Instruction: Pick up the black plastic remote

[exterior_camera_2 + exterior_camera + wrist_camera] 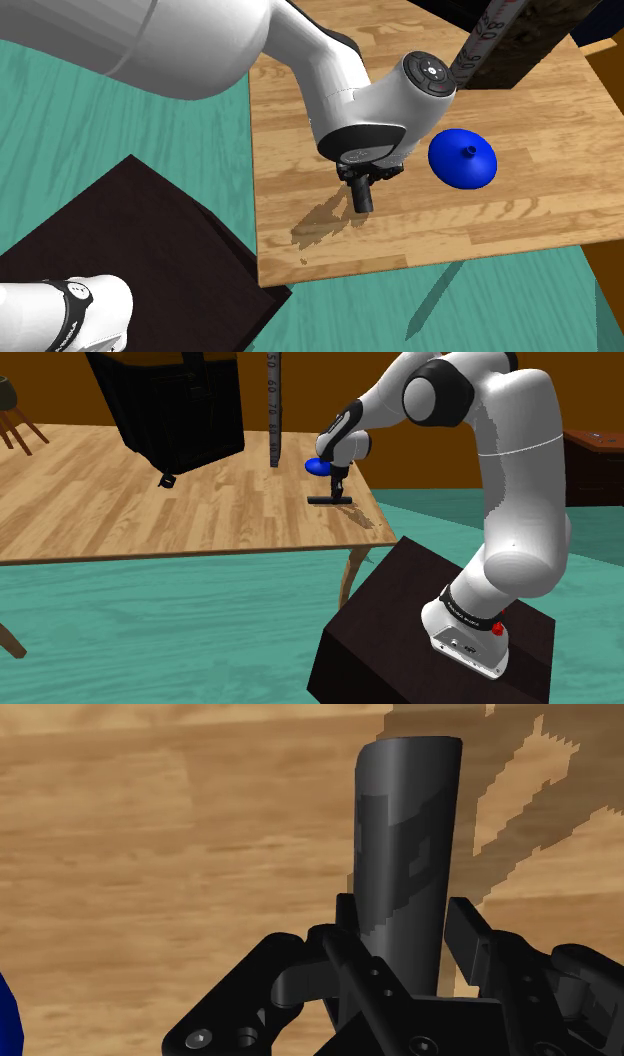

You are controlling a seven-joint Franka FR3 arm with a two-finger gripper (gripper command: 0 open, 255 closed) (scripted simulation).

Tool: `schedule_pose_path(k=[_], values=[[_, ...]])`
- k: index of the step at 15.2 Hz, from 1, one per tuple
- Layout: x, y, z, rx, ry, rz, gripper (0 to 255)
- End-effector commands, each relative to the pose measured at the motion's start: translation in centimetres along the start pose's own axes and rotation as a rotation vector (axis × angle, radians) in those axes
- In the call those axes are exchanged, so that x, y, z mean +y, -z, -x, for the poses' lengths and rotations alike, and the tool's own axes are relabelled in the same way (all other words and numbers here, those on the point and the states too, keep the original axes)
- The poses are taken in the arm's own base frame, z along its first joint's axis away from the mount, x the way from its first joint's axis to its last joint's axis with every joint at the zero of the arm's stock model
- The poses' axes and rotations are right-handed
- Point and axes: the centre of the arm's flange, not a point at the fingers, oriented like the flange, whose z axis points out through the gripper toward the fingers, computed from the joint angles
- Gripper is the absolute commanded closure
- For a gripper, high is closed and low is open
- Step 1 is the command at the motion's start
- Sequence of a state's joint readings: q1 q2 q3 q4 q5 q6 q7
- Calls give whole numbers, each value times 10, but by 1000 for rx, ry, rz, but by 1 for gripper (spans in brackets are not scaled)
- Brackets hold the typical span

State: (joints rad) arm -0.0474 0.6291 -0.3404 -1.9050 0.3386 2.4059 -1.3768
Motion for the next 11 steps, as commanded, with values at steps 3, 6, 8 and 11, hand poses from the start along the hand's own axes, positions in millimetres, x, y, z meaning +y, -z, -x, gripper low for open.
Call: schedule_pose_path(k=[3, 6, 8, 11], values=[[-2, 9, 0, -3, 0, -7, 255], [-3, 25, 0, -3, 0, -7, 255], [-4, 35, 0, -3, 0, -7, 255], [-5, 51, 0, -3, 0, -7, 255]])
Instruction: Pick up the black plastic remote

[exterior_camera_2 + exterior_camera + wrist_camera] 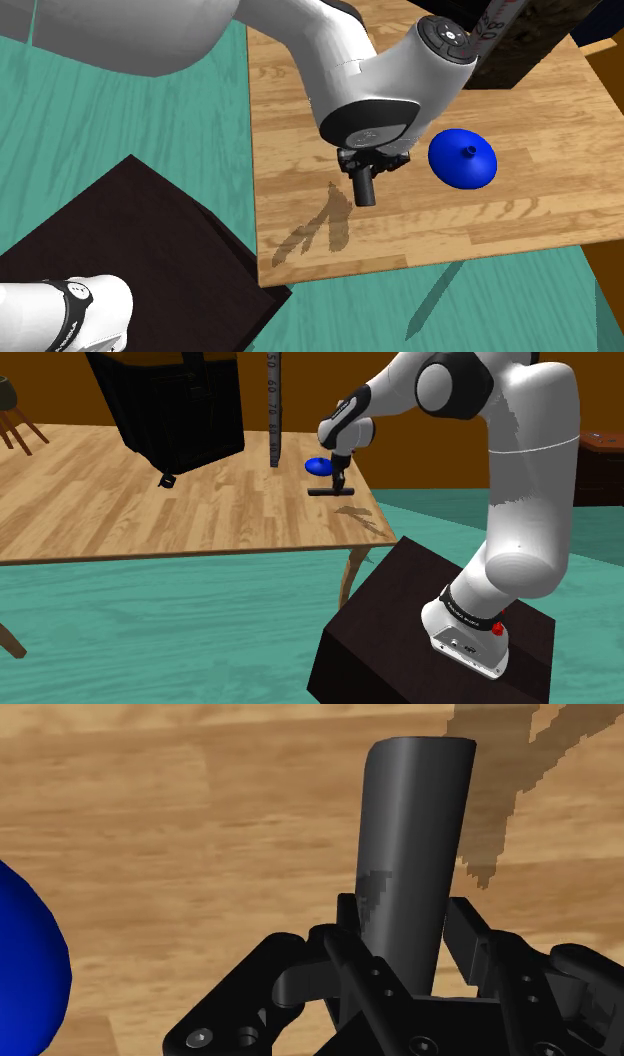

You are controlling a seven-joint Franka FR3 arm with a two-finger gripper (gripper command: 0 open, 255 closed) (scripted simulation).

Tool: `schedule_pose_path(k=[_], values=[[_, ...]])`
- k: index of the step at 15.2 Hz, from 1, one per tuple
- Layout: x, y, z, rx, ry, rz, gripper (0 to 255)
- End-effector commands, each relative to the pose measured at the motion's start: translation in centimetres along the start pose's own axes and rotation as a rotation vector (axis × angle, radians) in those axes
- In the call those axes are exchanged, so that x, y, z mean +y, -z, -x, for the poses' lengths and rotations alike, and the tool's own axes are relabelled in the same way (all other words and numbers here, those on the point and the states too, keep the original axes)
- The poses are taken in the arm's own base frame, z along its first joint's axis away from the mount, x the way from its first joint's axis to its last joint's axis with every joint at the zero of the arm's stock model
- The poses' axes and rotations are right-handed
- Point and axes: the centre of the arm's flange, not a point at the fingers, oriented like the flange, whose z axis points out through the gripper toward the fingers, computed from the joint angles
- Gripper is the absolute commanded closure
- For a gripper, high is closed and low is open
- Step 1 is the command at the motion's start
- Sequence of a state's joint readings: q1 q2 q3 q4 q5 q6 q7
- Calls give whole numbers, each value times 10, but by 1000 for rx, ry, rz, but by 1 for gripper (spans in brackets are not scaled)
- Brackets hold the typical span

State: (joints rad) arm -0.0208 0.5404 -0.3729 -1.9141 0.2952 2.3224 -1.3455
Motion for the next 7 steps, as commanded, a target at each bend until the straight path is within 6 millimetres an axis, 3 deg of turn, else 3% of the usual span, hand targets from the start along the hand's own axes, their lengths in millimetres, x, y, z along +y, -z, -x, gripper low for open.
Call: schedule_pose_path(k=[1, 5, 7], values=[[-1, 11, 1, 0, 0, 0, 255], [-3, 32, 1, 0, 0, 0, 255], [-3, 33, 1, 0, 0, 0, 255]])
